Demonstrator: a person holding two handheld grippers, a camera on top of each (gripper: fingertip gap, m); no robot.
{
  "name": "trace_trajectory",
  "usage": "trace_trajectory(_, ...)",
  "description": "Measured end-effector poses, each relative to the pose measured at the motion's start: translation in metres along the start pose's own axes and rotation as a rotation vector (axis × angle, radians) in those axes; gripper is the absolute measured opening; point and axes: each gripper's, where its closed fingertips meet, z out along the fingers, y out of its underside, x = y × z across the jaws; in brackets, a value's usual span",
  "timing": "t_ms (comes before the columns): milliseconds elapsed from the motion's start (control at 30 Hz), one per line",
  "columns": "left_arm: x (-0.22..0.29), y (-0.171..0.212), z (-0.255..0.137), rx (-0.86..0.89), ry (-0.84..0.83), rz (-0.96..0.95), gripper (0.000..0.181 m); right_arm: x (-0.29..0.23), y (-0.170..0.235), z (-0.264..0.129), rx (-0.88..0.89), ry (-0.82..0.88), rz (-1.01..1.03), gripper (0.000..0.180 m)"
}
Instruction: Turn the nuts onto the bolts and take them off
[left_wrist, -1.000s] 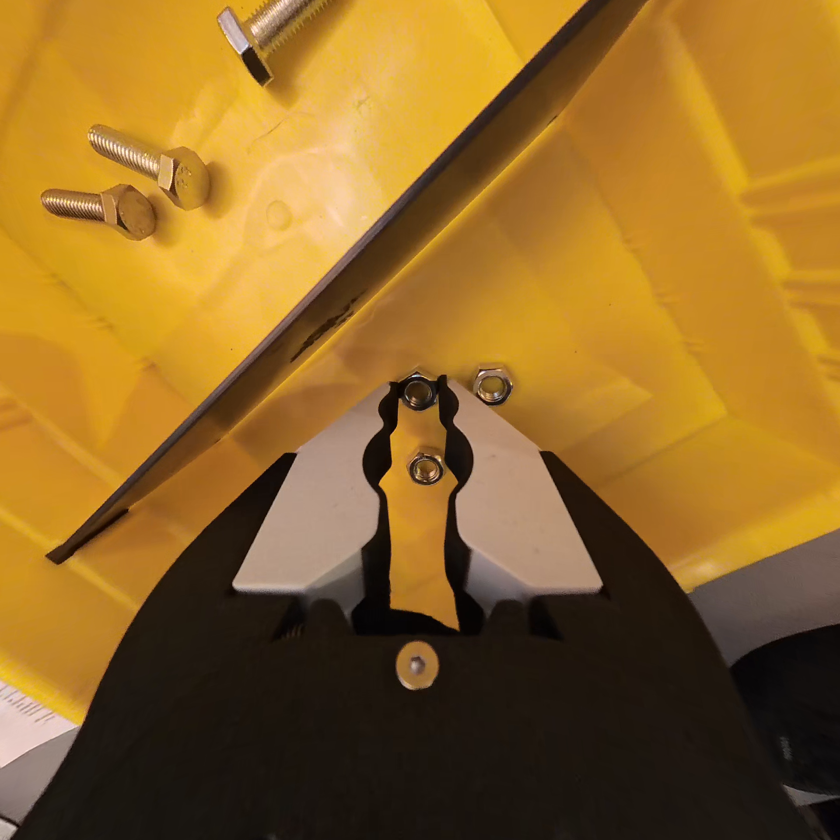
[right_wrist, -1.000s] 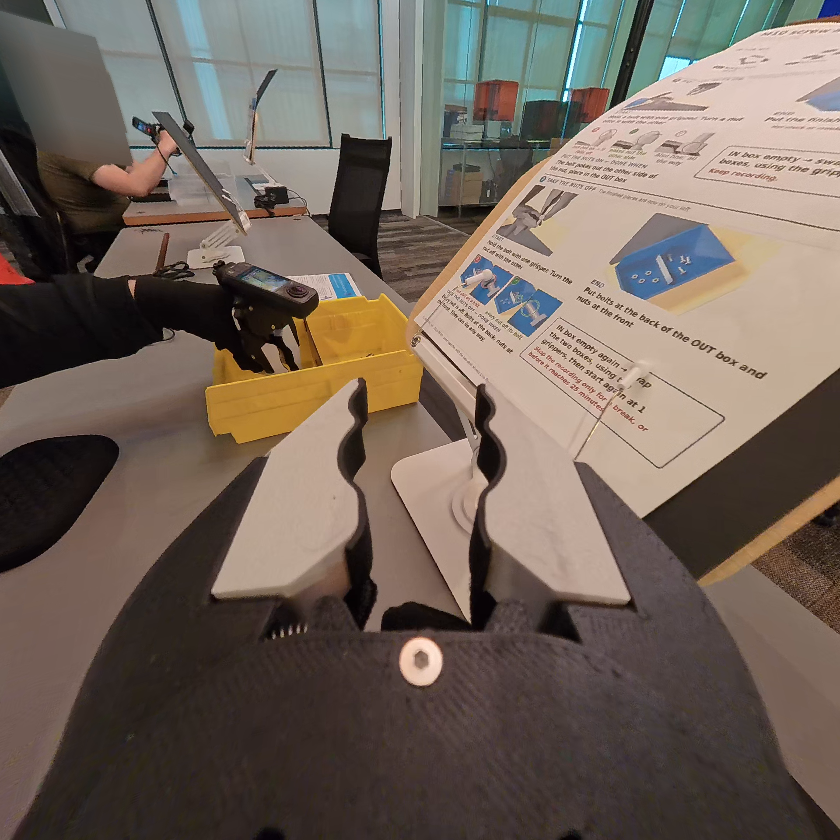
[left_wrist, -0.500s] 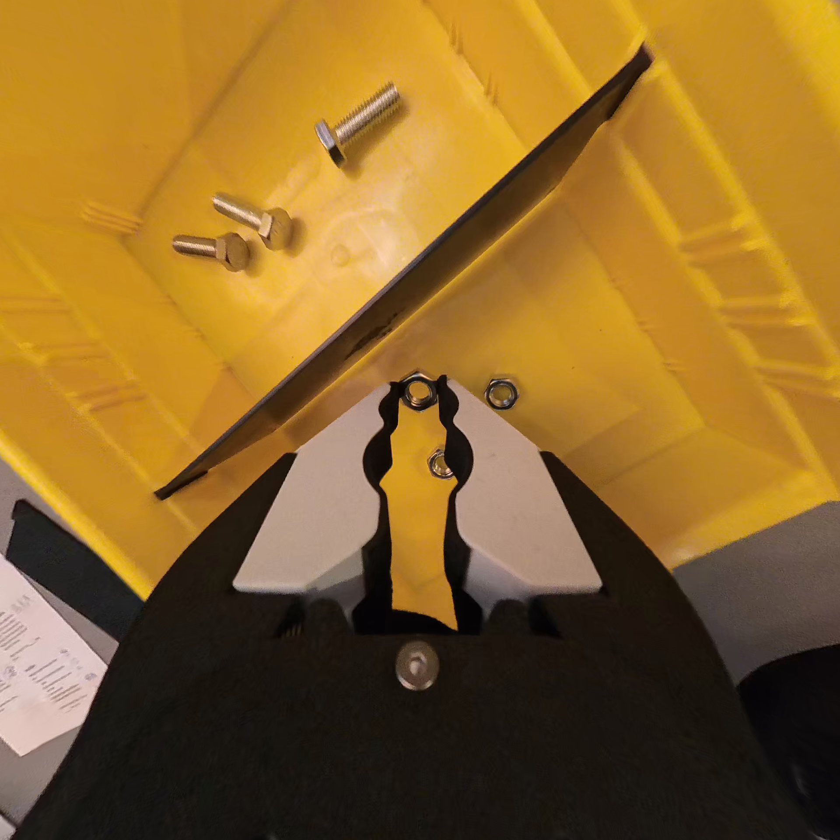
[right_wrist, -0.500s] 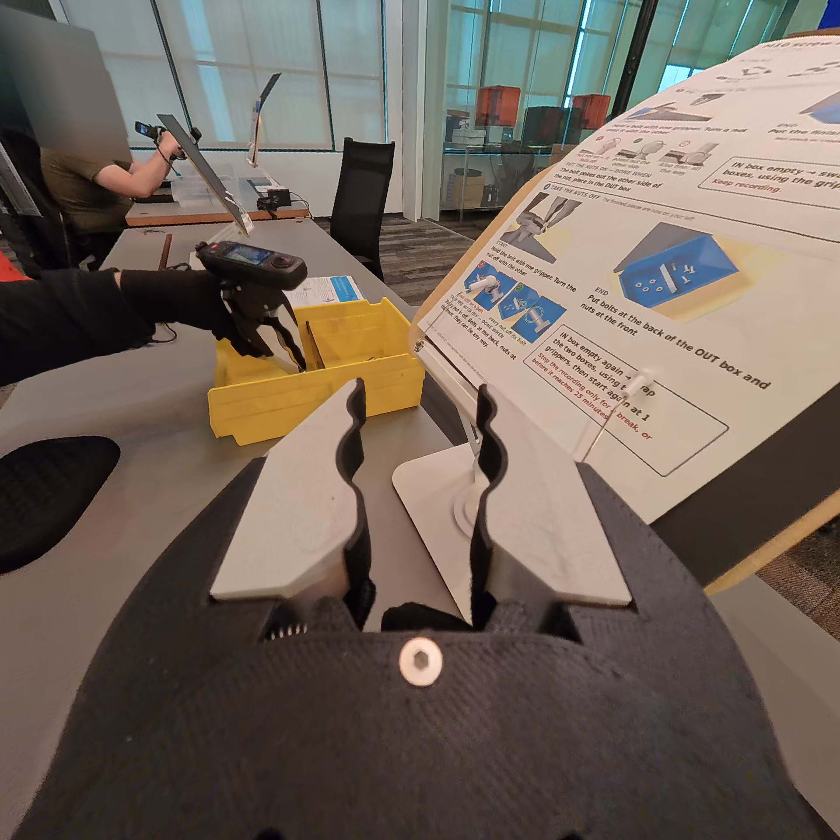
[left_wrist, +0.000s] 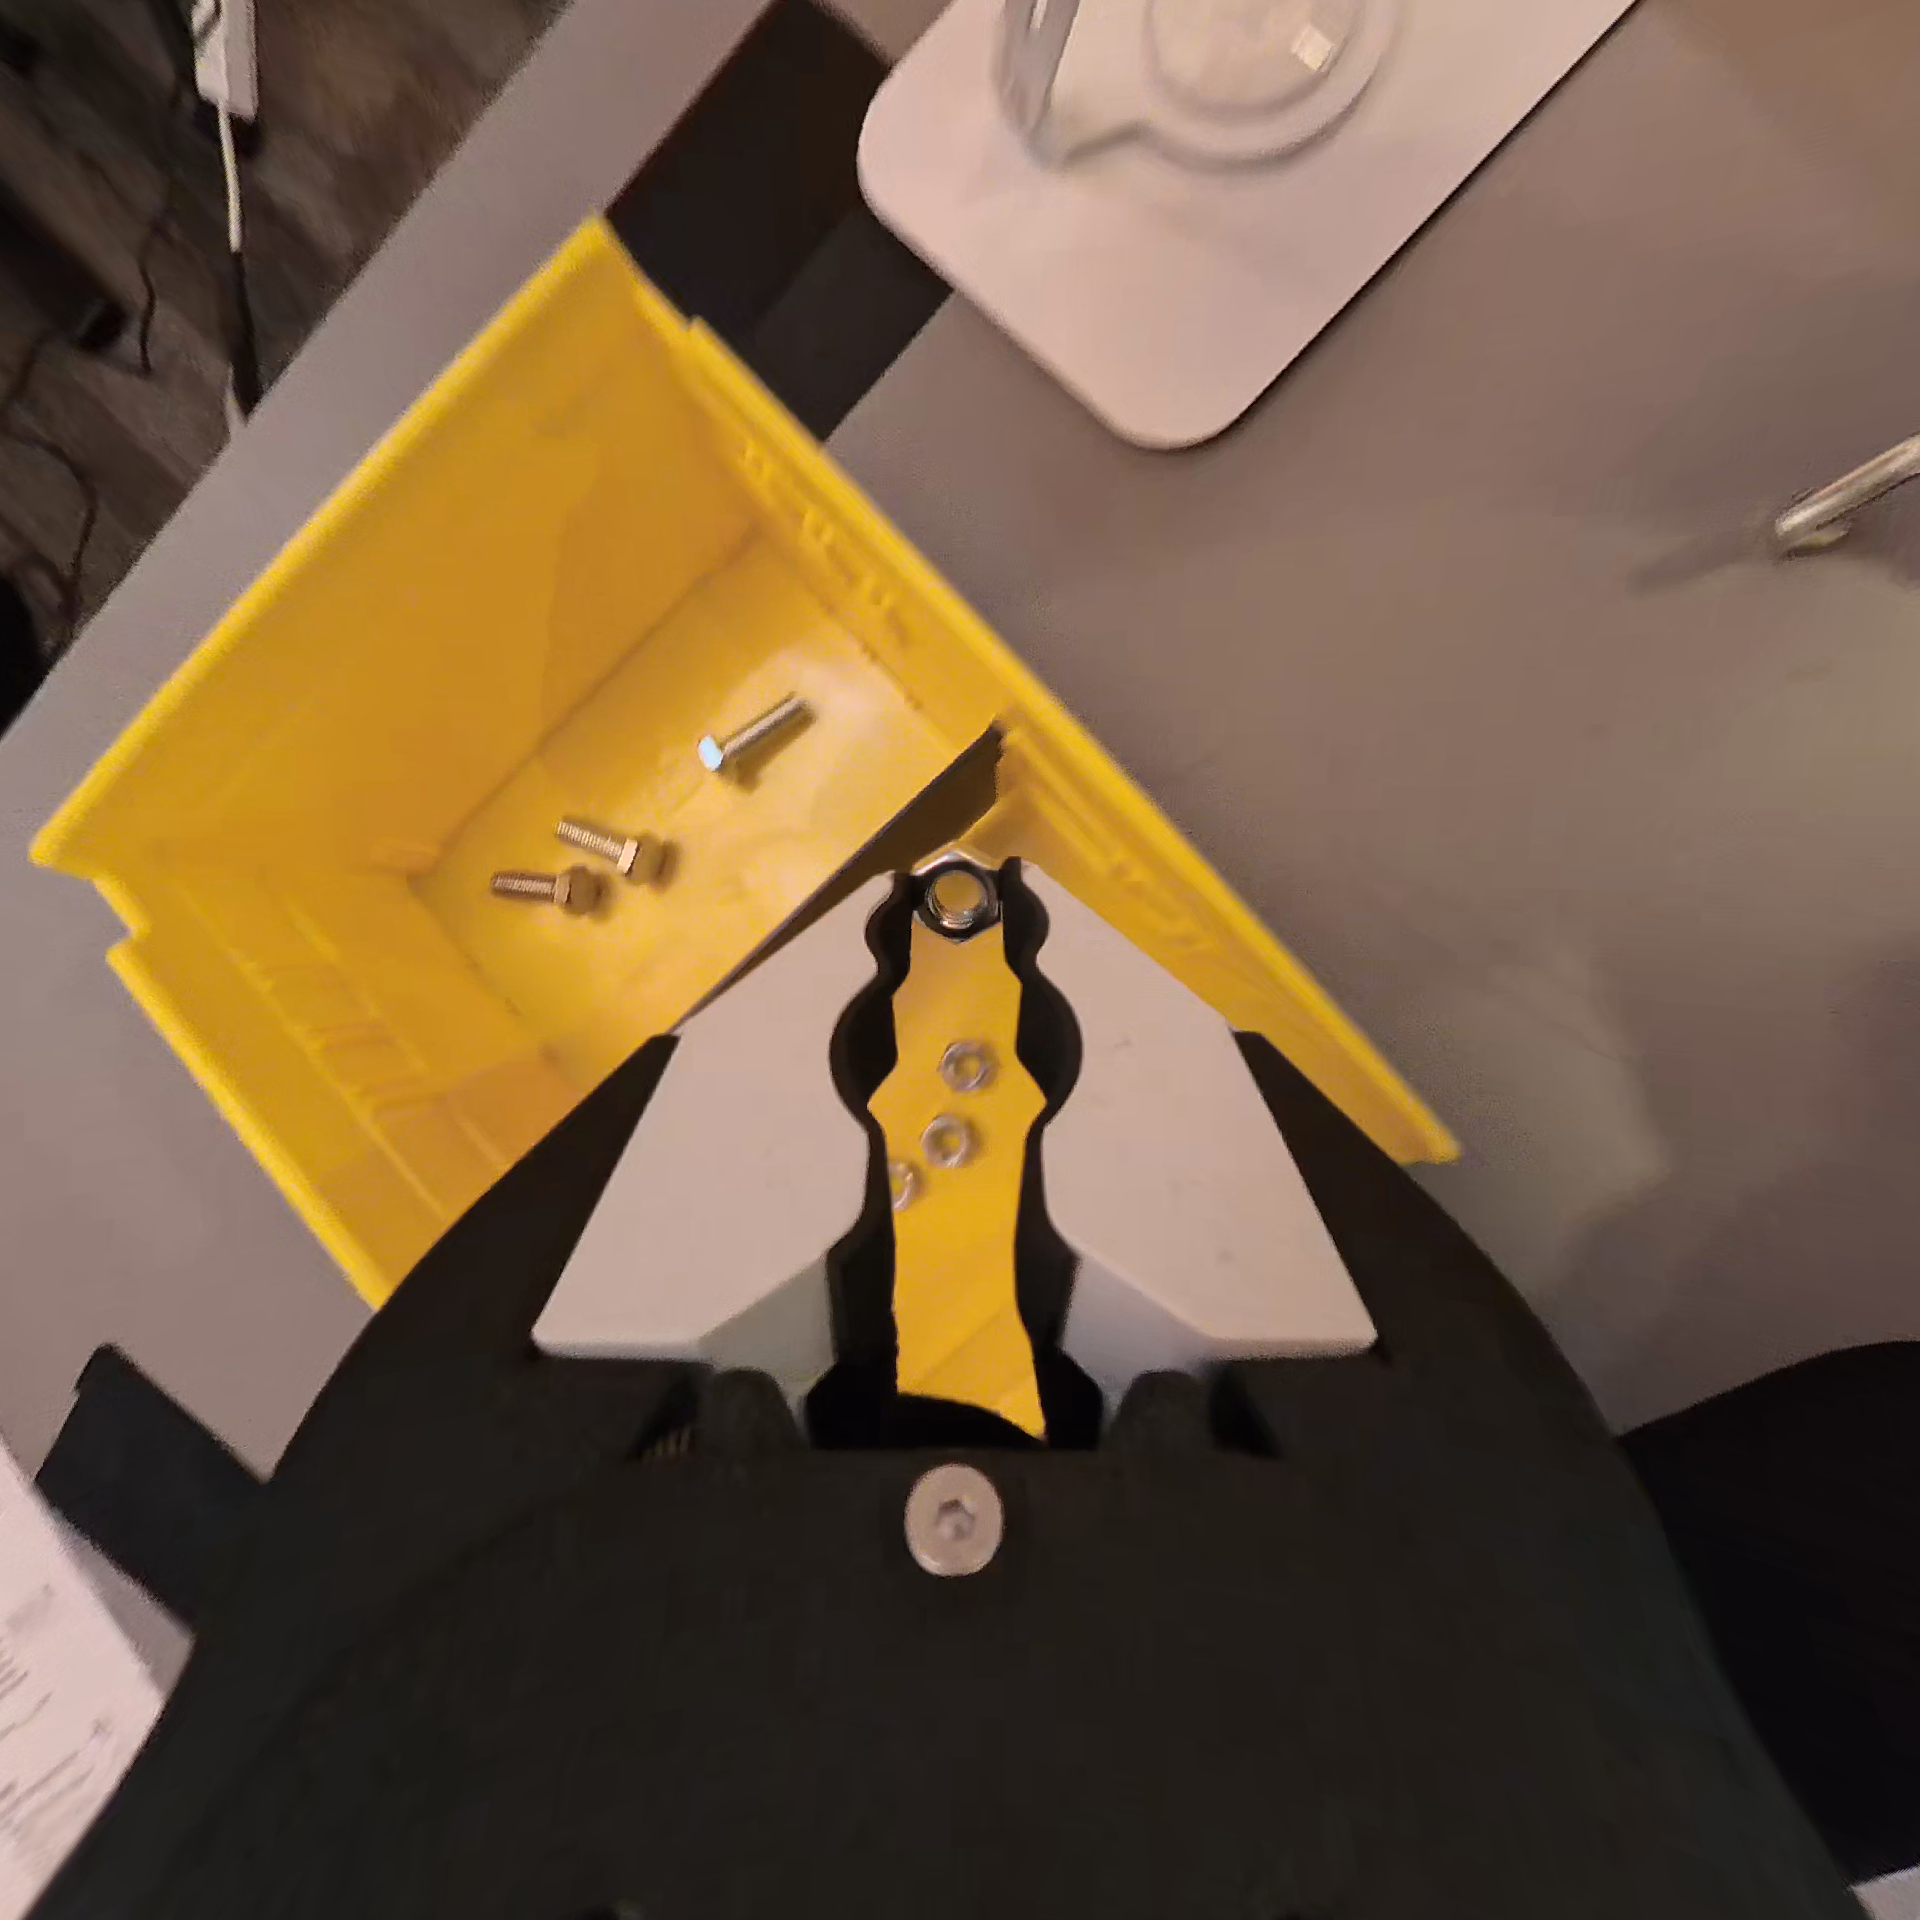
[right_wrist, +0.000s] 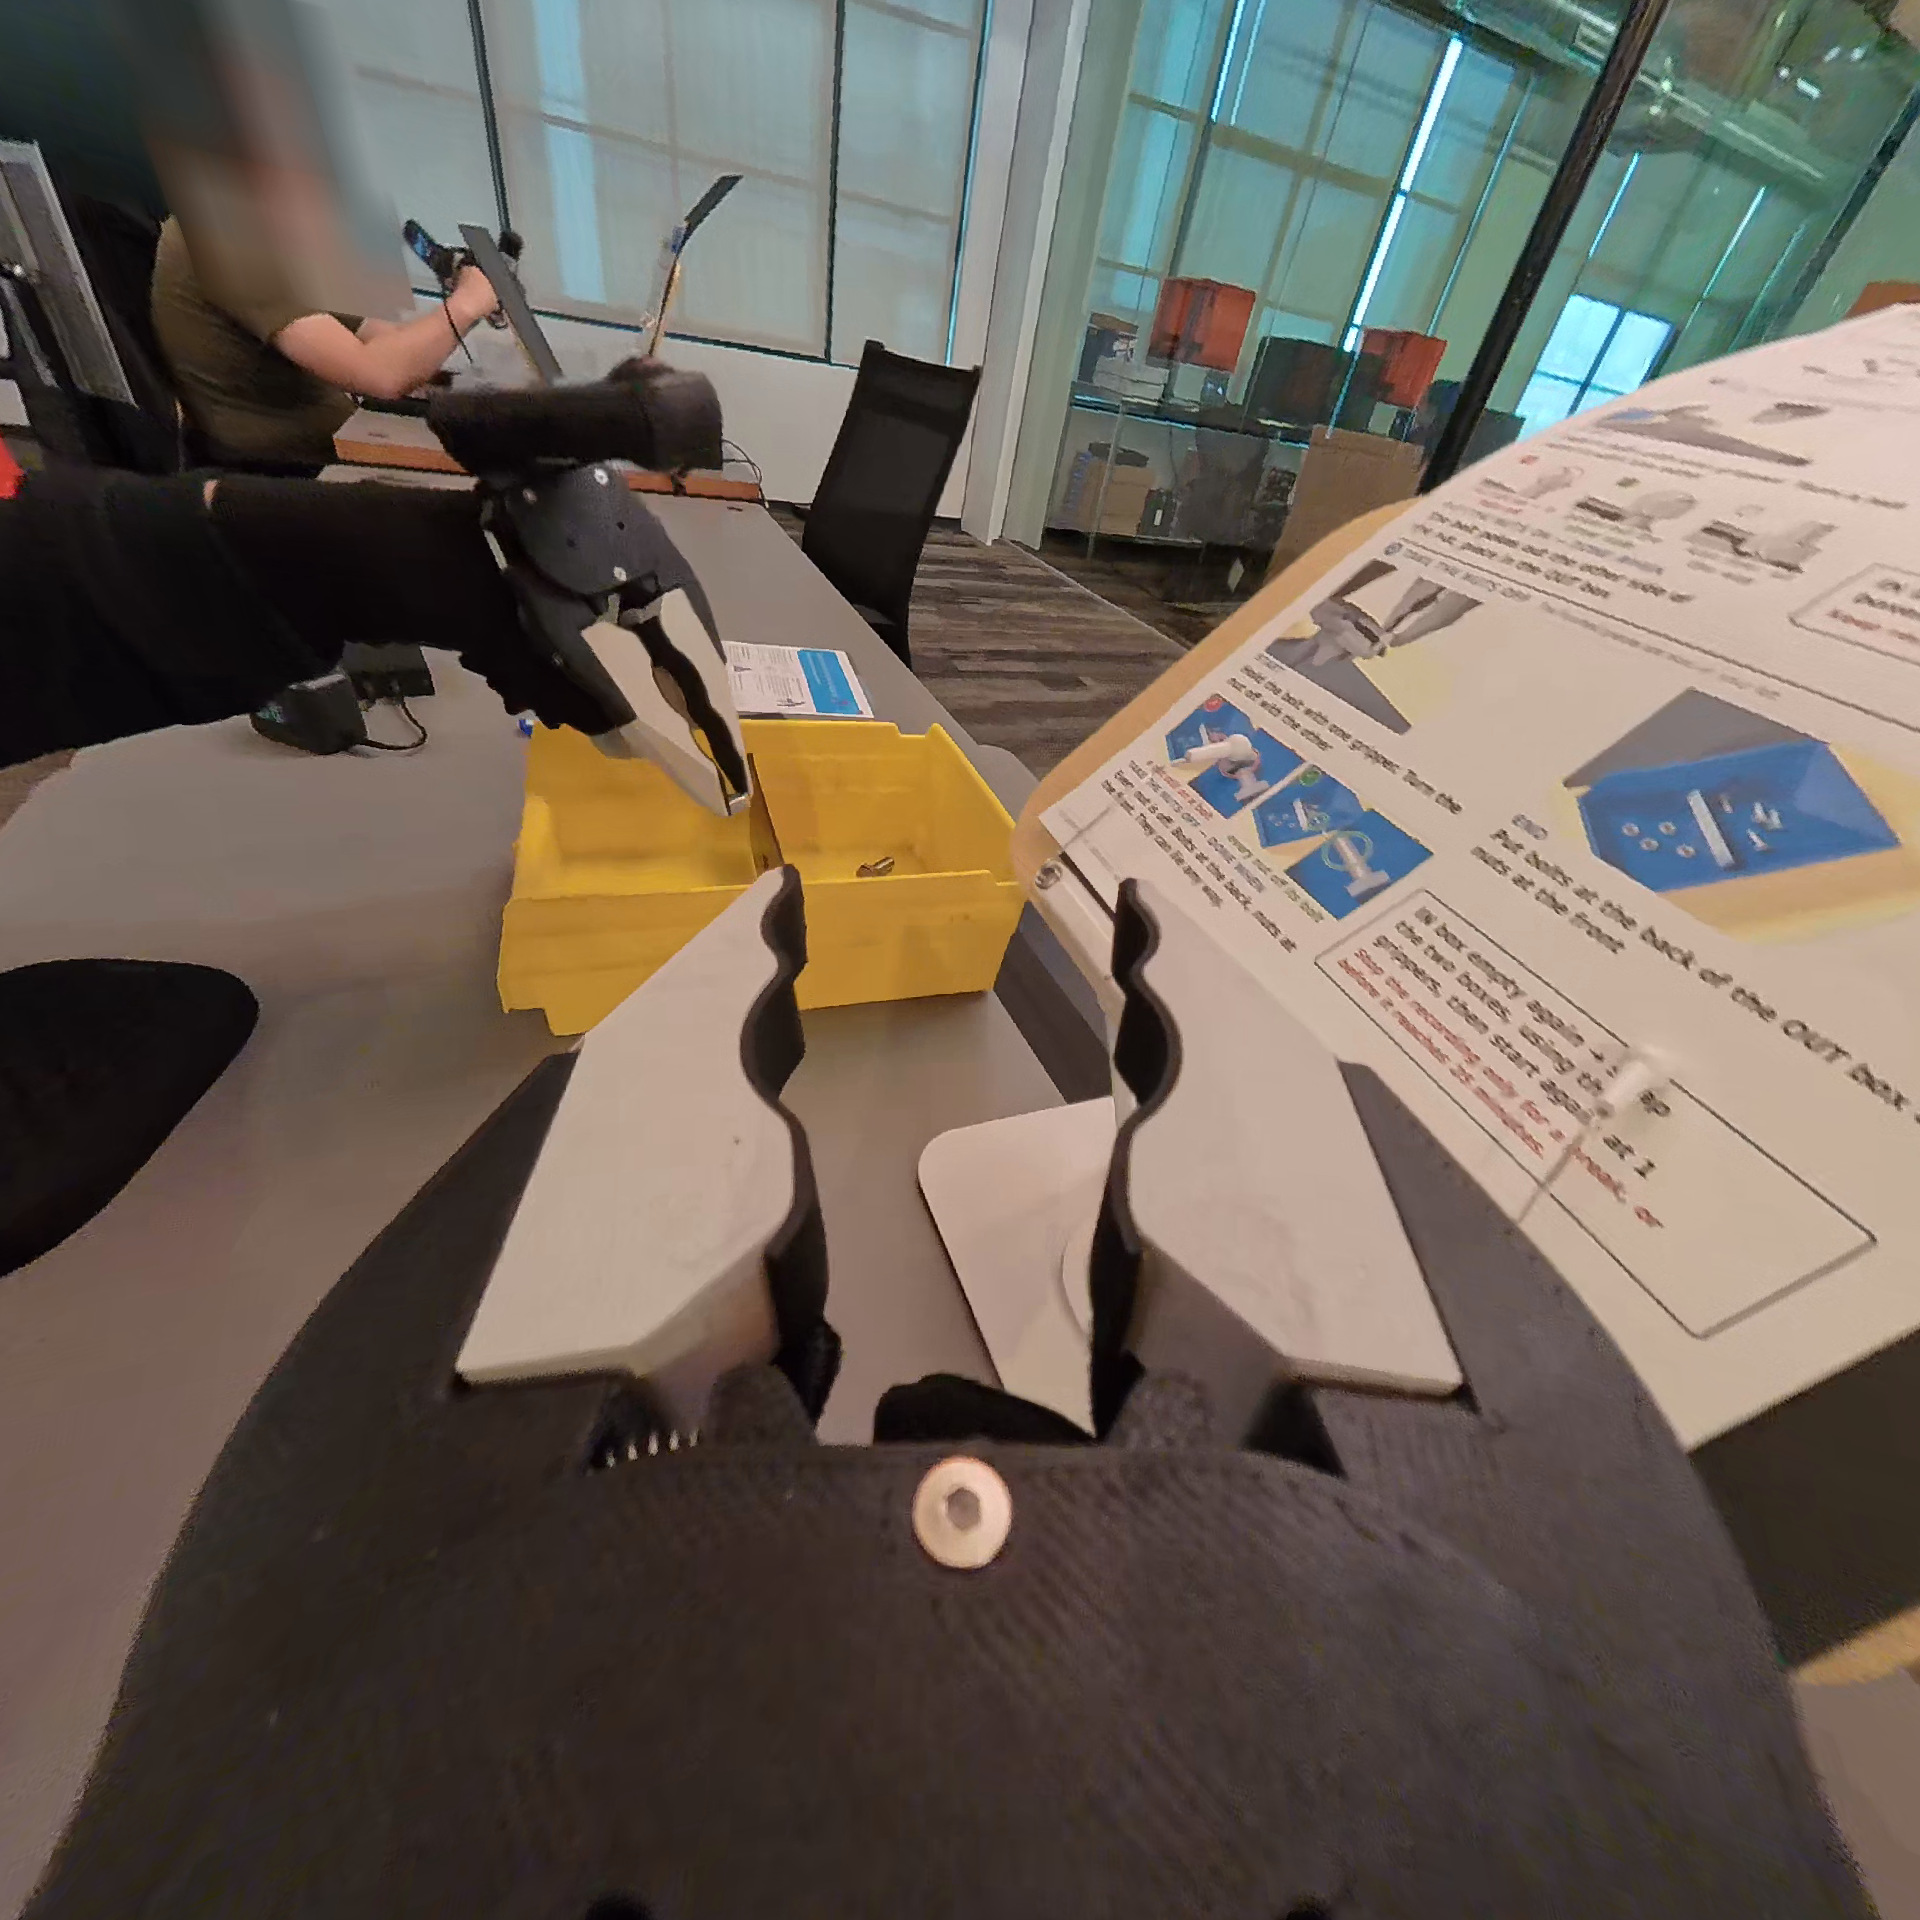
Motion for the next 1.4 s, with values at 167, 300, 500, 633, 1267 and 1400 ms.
trace_trajectory(167, 0.029, -0.043, -0.016, 0.148, 0.098, -0.004, 0.015, -0.021, -0.004, 0.021, 0.011, -0.010, -0.087, 0.060)
trace_trajectory(300, 0.053, -0.071, -0.026, 0.228, 0.177, 0.009, 0.016, -0.035, -0.002, 0.038, 0.021, 0.001, -0.172, 0.063)
trace_trajectory(500, 0.097, -0.116, -0.046, 0.370, 0.359, 0.023, 0.015, -0.051, -0.009, 0.052, 0.090, 0.054, -0.323, 0.057)
trace_trajectory(633, 0.129, -0.140, -0.063, 0.458, 0.485, 0.053, 0.015, -0.069, -0.011, 0.059, 0.097, 0.064, -0.464, 0.053)
trace_trajectory(1267, 0.171, -0.158, -0.104, 0.763, 0.872, 0.088, 0.015, -0.105, -0.034, 0.055, 0.180, 0.093, -0.693, 0.016)
trace_trajectory(1400, 0.173, -0.155, -0.105, 0.777, 0.900, 0.098, 0.015, -0.107, -0.033, 0.055, 0.187, 0.077, -0.691, 0.016)
